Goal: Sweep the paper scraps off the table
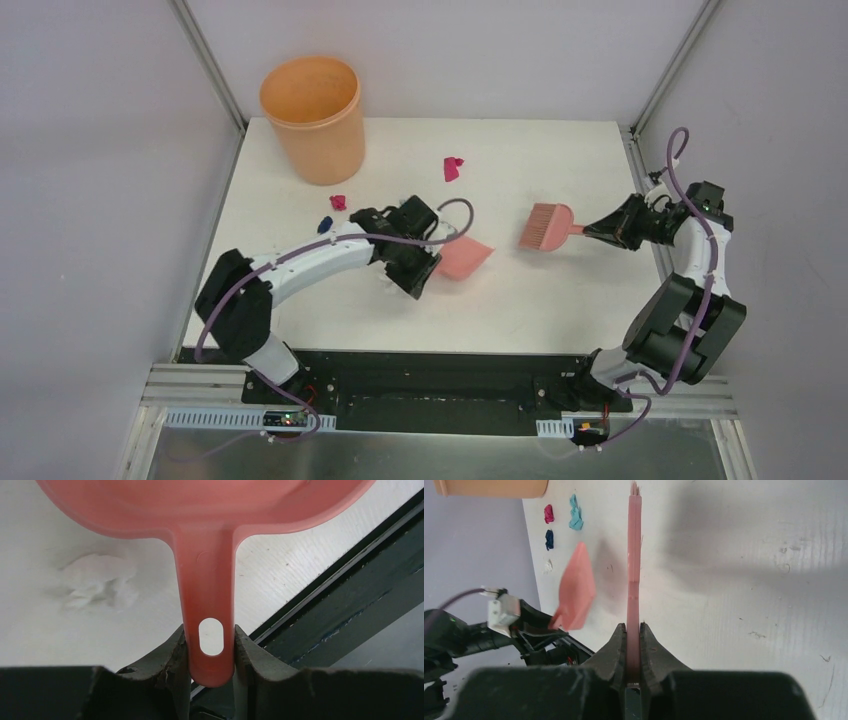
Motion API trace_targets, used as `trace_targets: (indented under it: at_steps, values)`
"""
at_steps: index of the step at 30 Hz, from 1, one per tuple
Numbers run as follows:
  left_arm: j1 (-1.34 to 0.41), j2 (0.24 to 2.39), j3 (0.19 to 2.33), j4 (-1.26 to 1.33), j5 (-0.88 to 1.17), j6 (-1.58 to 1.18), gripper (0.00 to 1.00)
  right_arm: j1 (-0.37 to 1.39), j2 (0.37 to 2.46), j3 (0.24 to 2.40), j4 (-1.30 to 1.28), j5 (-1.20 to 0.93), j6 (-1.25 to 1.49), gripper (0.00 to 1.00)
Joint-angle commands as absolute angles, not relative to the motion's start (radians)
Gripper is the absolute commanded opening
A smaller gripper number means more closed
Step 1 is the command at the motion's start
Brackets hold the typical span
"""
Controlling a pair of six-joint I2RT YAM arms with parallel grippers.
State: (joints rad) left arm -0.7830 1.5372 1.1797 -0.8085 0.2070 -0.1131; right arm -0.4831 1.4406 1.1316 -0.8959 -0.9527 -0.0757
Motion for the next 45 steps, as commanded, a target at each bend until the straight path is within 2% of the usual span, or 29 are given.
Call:
trace_targets:
  at_steps: [1,5,15,18,24,45]
  values:
    - [-0.898,1.641,1.233,-0.849,0.134,-0.127,0.0,-0.497,1.416,1.102,-0.839,-0.988,-0.017,0.0]
    - [-0.944,1.671,1.178,-0.75,0.148,-0.13,0.03,-0.535,1.37,1.061,-0.81,-1.021,-0.002,0.0]
    - [-1.013,1.692,1.153,-0.708,0.06,-0.125,0.27,-0.563,1.367,1.001,-0.767,-1.075,-0.002,0.0]
    - [-1.027,1.662,1.12,-0.674,0.027,-0.124,0.35,-0.564,1.376,1.002,-0.771,-1.086,-0.004,0.0]
    - [-1.067,1.532,1.013,-0.539,-0.027,-0.103,0.42,-0.565,1.384,1.003,-0.781,-1.114,-0.016,0.0]
    - [-1.071,1.57,1.044,-0.559,-0.055,-0.075,0.37,-0.566,1.382,1.011,-0.814,-1.141,-0.047,0.0]
